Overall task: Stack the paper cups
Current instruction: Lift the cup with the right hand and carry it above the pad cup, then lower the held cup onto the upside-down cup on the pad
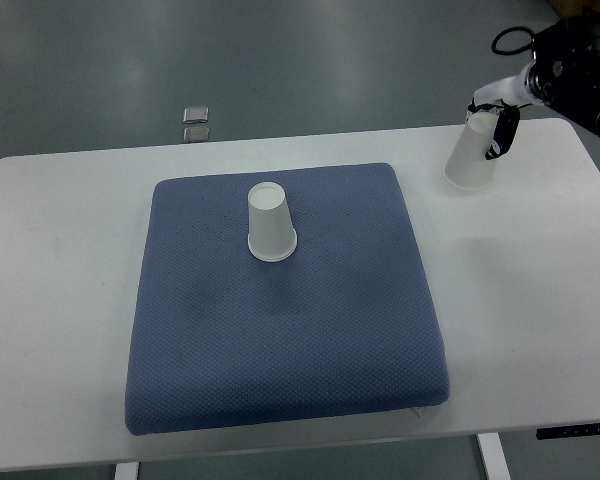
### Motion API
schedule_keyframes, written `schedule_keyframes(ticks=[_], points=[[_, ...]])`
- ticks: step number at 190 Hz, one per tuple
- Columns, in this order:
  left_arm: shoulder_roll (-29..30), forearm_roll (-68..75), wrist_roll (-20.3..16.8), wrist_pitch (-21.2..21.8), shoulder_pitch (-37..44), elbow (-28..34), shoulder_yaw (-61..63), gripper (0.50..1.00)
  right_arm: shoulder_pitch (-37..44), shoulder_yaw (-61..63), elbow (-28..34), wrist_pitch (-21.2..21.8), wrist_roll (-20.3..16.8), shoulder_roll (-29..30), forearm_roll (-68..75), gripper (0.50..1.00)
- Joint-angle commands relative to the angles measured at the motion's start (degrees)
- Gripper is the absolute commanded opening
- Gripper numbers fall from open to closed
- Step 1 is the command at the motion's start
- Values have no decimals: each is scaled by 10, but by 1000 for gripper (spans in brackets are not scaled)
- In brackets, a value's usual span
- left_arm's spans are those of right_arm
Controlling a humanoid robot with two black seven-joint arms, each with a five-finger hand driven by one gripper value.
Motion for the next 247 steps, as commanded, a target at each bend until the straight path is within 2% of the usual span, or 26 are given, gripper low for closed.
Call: schedule_keyframes(ticks=[1, 8, 50, 60, 81, 114, 197, 247], points=[[0, 0, 1, 0, -1, 0, 0, 1000, 73, -1, 35, 41, 3, -29, -2, 686], [0, 0, 0, 0, -1, -1, 0, 1000, 104, -1, 54, 52, 3, -40, -3, 686], [0, 0, 0, 0, -1, -1, 1, 1000, 239, -2, 168, 53, -1, -93, -7, 690], [0, 0, 0, 0, -1, -1, 0, 1000, 261, -2, 197, 53, -2, -100, -7, 690], [0, 0, 0, 0, -1, -1, 0, 1000, 278, -1, 219, 53, -6, -97, -6, 690], [0, 0, 0, 0, -1, 0, -1, 1000, 278, -1, 220, 53, -6, -50, 3, 688], [0, 0, 0, 0, -1, -2, -1, 1000, 270, 43, 202, 0, -13, 117, 62, 703], [0, 0, 0, 0, -1, -1, -2, 1000, 197, 46, 169, -27, -13, 179, 62, 707]])
